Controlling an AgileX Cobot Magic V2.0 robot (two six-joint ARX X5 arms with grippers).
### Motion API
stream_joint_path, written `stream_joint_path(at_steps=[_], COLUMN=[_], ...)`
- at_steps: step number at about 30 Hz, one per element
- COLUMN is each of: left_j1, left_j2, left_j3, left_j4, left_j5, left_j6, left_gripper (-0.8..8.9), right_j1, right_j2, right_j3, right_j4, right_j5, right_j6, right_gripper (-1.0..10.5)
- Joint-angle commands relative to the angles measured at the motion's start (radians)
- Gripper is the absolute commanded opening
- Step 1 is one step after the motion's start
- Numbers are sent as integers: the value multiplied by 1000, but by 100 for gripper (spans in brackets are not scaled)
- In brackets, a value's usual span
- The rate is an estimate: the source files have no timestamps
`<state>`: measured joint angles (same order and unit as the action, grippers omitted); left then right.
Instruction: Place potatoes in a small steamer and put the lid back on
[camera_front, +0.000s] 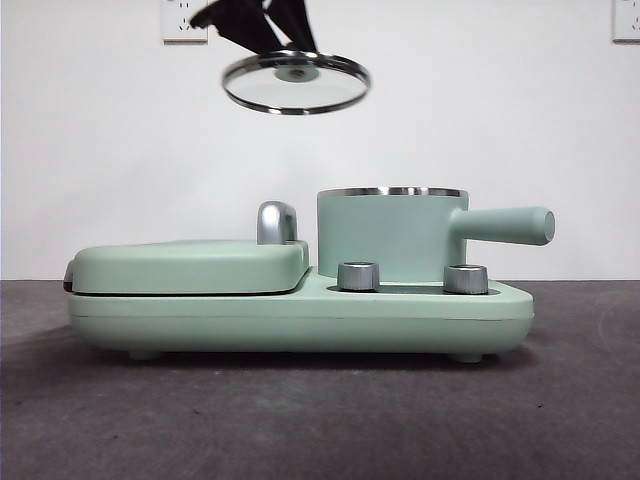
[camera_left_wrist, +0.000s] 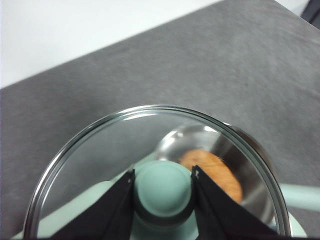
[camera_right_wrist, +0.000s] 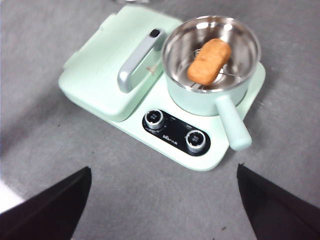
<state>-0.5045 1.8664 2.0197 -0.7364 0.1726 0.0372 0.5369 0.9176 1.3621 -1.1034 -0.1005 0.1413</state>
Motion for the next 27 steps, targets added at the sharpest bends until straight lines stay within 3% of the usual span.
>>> stream_joint_path(at_steps=[1, 13, 27], left_j1=[-32, -97, -132], left_j2=[25, 95, 222], left_j3=[38, 38, 38], left_j4=[34, 136, 202], left_j5=[4, 4, 4], left_j6=[13, 30, 31], left_gripper=[56, 56, 15], right_j1=[10, 10, 10], right_j2=[-91, -394, -431], right_j3=[-124, -525, -560], right_j4=[52, 178, 257], right_j5=[6, 24, 54], right_j6=[65, 119, 132], right_gripper=[461, 437, 436])
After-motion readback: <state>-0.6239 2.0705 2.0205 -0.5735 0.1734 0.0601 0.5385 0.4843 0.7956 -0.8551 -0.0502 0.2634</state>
